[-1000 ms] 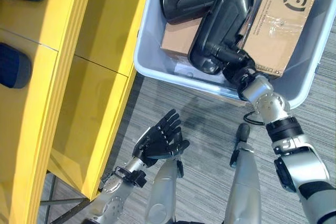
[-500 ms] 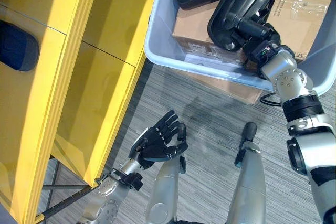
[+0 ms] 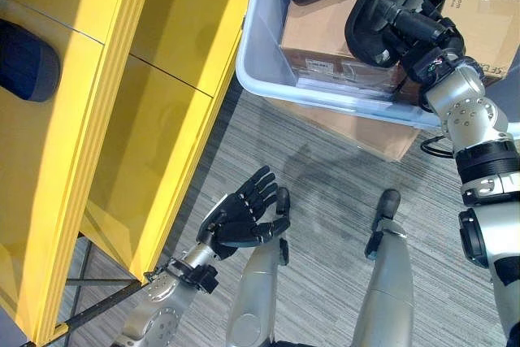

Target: Move parts from the plastic box to the shelf.

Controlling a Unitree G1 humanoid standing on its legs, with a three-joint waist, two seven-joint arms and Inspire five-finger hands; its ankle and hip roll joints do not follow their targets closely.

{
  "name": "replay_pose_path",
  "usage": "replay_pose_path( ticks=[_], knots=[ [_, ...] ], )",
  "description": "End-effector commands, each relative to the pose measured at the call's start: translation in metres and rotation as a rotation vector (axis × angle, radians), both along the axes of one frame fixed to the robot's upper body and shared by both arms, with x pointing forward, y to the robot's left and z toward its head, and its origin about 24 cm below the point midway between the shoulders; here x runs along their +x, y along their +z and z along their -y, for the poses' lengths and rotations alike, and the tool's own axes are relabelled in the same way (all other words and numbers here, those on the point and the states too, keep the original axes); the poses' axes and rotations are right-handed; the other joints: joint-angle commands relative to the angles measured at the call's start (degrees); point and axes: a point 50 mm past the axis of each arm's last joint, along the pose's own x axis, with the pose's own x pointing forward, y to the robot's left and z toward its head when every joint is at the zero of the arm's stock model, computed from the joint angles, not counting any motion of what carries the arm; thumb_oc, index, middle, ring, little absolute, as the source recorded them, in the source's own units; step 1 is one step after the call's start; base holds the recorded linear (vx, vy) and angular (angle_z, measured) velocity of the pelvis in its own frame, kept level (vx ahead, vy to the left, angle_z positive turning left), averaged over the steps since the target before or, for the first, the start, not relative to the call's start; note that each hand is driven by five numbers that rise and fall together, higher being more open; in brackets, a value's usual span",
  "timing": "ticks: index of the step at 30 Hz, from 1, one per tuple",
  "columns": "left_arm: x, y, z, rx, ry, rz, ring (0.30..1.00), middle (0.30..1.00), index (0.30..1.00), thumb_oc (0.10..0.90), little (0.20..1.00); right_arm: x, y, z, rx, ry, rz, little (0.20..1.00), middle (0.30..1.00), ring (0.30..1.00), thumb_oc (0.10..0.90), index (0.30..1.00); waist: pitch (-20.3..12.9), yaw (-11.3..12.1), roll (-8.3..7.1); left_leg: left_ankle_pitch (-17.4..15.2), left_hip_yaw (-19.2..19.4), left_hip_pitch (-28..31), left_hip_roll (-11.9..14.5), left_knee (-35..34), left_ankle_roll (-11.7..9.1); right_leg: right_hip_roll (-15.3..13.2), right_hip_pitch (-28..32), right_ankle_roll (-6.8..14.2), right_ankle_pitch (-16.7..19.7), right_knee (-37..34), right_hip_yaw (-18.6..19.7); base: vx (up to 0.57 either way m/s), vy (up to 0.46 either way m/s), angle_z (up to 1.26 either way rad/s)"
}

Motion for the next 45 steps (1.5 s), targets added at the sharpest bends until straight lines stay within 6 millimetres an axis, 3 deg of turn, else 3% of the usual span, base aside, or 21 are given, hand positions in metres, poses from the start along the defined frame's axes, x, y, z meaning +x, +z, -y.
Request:
replay_pose_path(
  ticks=[1, 9, 19, 29, 37, 38, 41, 43, 44, 45],
  knots=[
    [-0.01, 0.023, 0.007, -0.067, -0.062, 0.087, 1.0, 1.0, 1.0, 0.9, 1.0, -0.032, 0.076, 0.051, -0.121, -0.219, 0.239, 1.0, 1.0, 1.0, 0.9, 1.0, 0.91, -1.0, 6.88, -10.96, 1.52, -0.37, -1.95, 6.83, 3.34, 3.8, 7.7, -4.54, -13.16, 1.1, -3.58, 0.0, 0.0, 0.0],
    [-0.011, 0.024, 0.007, -0.075, -0.079, 0.089, 1.0, 1.0, 1.0, 0.9, 1.0, -0.039, 0.086, 0.045, -0.245, -0.21, 0.342, 1.0, 1.0, 1.0, 0.9, 1.0, 0.91, -1.83, 6.75, -11.01, 2.11, 1.64, -1.77, 6.04, 3.33, 3.88, 9.46, -4.14, -12.22, -1.06, -3.16, -0.01, 0.002, -0.02],
    [-0.013, 0.021, 0.006, -0.091, -0.088, 0.089, 1.0, 1.0, 1.0, 0.9, 1.0, -0.05, 0.105, 0.022, -0.335, -0.175, 0.505, 1.0, 1.0, 1.0, 0.9, 1.0, 0.91, -2.37, 7.21, -10.84, 2.51, 4.71, -1.89, 4.62, 3.3, 3.58, 12.06, -3.65, -11.35, -3.28, -3.11, -0.02, 0.018, -0.04],
    [-0.013, 0.02, 0.008, -0.118, -0.106, 0.089, 1.0, 1.0, 1.0, 0.9, 1.0, -0.068, 0.125, -0.024, -0.451, -0.124, 0.687, 1.0, 1.0, 1.0, 0.9, 1.0, 0.91, -3.13, 8.38, -10.05, 2.7, 8.57, -2.26, 2.31, 3.14, 2.94, 14.9, -3.15, -10.92, -4.49, -3.22, -0.03, 0.038, -0.02],
    [-0.015, 0.016, 0.007, -0.135, -0.117, 0.09, 1.0, 1.0, 1.0, 0.9, 1.0, -0.08, 0.136, -0.044, -0.463, -0.078, 0.787, 1.0, 1.0, 1.0, 0.9, 1.0, 0.91, -3.53, 8.54, -9.97, 3.04, 10.58, -2.22, 1.4, 3.06, 2.6, 16.17, -3.05, -10.93, -4.88, -2.91, -0.02, 0.029, -0.01],
    [-0.015, 0.016, 0.006, -0.14, -0.118, 0.096, 1.0, 1.0, 1.0, 0.9, 1.0, -0.089, 0.142, -0.046, -0.453, -0.103, 0.869, 1.0, 1.0, 1.0, 0.9, 1.0, 0.91, -3.54, 8.63, -8.73, 3.65, 10.24, -1.8, 0.79, 3.38, 2.73, 15.74, -3.33, -9.25, -5.64, -3.38, 0.0, 0.0, 0.0],
    [-0.015, 0.016, 0.007, -0.144, -0.119, 0.093, 1.0, 1.0, 1.0, 0.9, 1.0, -0.104, 0.146, -0.048, -0.447, -0.114, 0.984, 1.0, 1.0, 1.0, 0.9, 1.0, 0.91, -3.97, 8.27, -9.77, 3.16, 11.74, -1.89, 0.75, 3.04, 2.53, 17.15, -2.71, -10.22, -5.81, -2.88, -0.04, 0.004, 0.0],
    [-0.015, 0.017, 0.006, -0.143, -0.118, 0.096, 1.0, 1.0, 1.0, 0.9, 1.0, -0.123, 0.149, -0.053, -0.457, -0.119, 1.092, 1.0, 1.0, 1.0, 0.9, 1.0, 0.91, -4.44, 8.12, -8.91, 3.64, 11.51, -1.64, 0.58, 3.45, 2.59, 16.85, -2.82, -8.75, -6.24, -3.37, -0.03, 0.002, 0.0],
    [-0.015, 0.018, 0.006, -0.145, -0.116, 0.096, 1.0, 1.0, 1.0, 0.9, 1.0, -0.141, 0.148, -0.064, -0.568, -0.165, 1.19, 1.0, 1.0, 1.0, 0.9, 1.0, 0.91, -4.85, 7.96, -8.9, 3.72, 11.91, -1.62, 0.36, 3.52, 2.65, 17.13, -2.66, -8.27, -6.72, -3.21, 0.0, 0.0, 0.0],
    [-0.015, 0.017, 0.005, -0.145, -0.116, 0.095, 1.0, 1.0, 1.0, 0.9, 1.0, -0.144, 0.148, -0.067, -0.578, -0.172, 1.205, 1.0, 1.0, 1.0, 0.9, 1.0, 0.91, -4.93, 7.91, -8.89, 3.78, 12.01, -1.61, 0.31, 3.54, 2.68, 17.21, -2.64, -8.18, -6.83, -3.16, 0.0, 0.006, -0.05]
  ],
)
